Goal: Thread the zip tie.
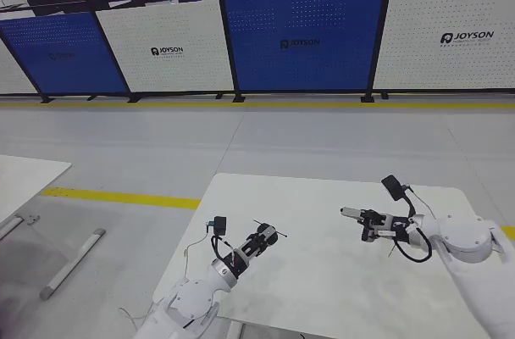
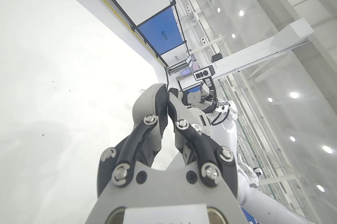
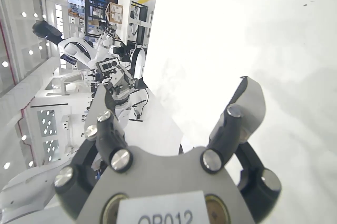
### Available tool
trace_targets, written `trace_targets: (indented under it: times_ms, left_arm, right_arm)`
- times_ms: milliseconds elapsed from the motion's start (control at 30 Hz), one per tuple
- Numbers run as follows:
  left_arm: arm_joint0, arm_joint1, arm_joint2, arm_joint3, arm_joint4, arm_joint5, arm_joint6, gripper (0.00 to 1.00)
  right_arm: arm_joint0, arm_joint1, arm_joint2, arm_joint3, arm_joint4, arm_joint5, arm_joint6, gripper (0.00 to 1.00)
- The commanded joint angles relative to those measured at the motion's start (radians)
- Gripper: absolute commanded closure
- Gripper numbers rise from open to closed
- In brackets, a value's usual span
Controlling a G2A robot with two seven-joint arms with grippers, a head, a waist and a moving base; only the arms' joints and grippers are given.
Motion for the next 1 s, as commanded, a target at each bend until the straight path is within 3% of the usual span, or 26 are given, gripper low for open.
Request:
trace_targets:
  times_ms: [0,267,367,433,600,667,900,967]
  left_arm:
    - [0.0,0.0,0.0,0.0,0.0,0.0,0.0,1.0]
    - [0.0,0.0,0.0,0.0,0.0,0.0,0.0,1.0]
    - [0.0,0.0,0.0,0.0,0.0,0.0,0.0,1.0]
    - [0.0,0.0,0.0,0.0,0.0,0.0,0.0,1.0]
    - [0.0,0.0,0.0,0.0,0.0,0.0,0.0,1.0]
    - [0.0,0.0,0.0,0.0,0.0,0.0,0.0,1.0]
    - [0.0,0.0,0.0,0.0,0.0,0.0,0.0,1.0]
    - [0.0,0.0,0.0,0.0,0.0,0.0,0.0,1.0]
  right_arm:
    - [0.0,0.0,0.0,0.0,0.0,0.0,0.0,0.0]
    - [0.0,0.0,0.0,0.0,0.0,0.0,0.0,0.0]
    - [0.001,0.004,-0.007,-0.017,-0.025,-0.026,0.04,0.0]
    - [0.012,0.014,0.002,-0.028,-0.112,-0.002,0.052,0.0]
    - [0.038,0.035,0.043,-0.03,-0.198,0.101,0.12,0.0]
    - [0.056,0.039,0.057,-0.012,-0.228,0.161,0.114,0.0]
    - [0.139,0.016,-0.005,0.155,-0.298,0.165,0.117,0.0]
    - [0.149,0.012,-0.015,0.166,-0.305,0.165,0.123,0.0]
